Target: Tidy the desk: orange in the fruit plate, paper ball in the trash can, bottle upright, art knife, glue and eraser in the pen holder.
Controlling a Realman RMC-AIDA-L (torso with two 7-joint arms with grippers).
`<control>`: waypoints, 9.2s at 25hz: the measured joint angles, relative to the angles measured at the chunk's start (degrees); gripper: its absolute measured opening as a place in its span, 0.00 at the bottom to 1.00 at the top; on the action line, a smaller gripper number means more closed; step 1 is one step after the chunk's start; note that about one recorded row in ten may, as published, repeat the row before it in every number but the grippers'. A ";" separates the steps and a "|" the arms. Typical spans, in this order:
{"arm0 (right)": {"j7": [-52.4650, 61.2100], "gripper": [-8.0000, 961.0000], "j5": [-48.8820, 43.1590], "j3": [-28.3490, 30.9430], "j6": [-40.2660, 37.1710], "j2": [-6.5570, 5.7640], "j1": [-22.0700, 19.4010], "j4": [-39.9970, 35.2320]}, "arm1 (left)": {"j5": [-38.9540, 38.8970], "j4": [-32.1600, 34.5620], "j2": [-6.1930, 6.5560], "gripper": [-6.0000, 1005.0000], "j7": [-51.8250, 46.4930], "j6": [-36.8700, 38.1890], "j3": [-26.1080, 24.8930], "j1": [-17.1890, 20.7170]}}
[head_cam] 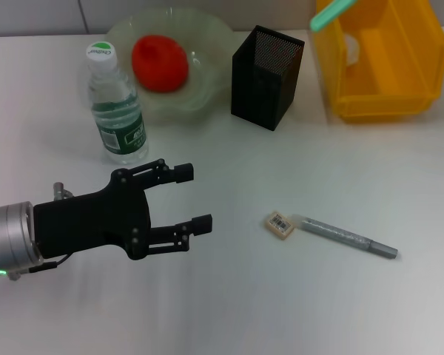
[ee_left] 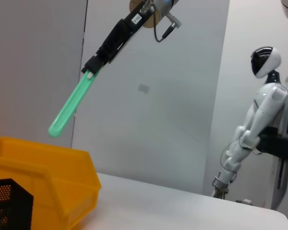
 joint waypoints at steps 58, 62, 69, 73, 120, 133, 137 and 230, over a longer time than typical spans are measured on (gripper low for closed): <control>-49.28 0.68 56.90 -5.72 8.46 16.60 -30.97 1.90 | -1.24 -0.52 0.14 0.82 -1.07 0.59 -0.77 -0.03; -54.33 0.68 54.93 -5.75 1.83 14.18 -32.38 6.00 | -1.24 -0.19 0.19 0.82 -1.49 1.49 -0.45 -0.34; -51.83 0.68 37.25 -5.81 -6.10 13.27 -31.77 -0.71 | -0.82 0.09 0.39 0.81 -1.48 2.32 -0.33 -0.34; -49.70 0.68 29.32 -5.81 -6.42 14.68 -30.00 -4.74 | -0.74 0.09 0.40 0.81 -1.41 2.33 -0.34 -0.34; -43.46 0.65 7.96 -42.60 23.10 22.21 -23.57 -7.91 | -0.98 0.09 0.40 0.81 -0.79 1.80 -0.78 1.09; -43.41 0.60 7.91 -43.38 23.61 22.20 -23.55 -7.18 | -1.06 0.09 0.42 0.81 -0.90 2.06 -1.39 1.07; -43.35 0.47 7.89 -43.51 23.69 22.20 -23.52 -7.08 | -1.06 0.10 0.41 0.81 -0.89 2.10 -1.39 1.07; -13.47 0.60 -0.32 -22.12 4.49 21.03 -20.48 -17.21 | -0.89 -0.44 0.23 0.81 0.62 4.51 -0.95 0.93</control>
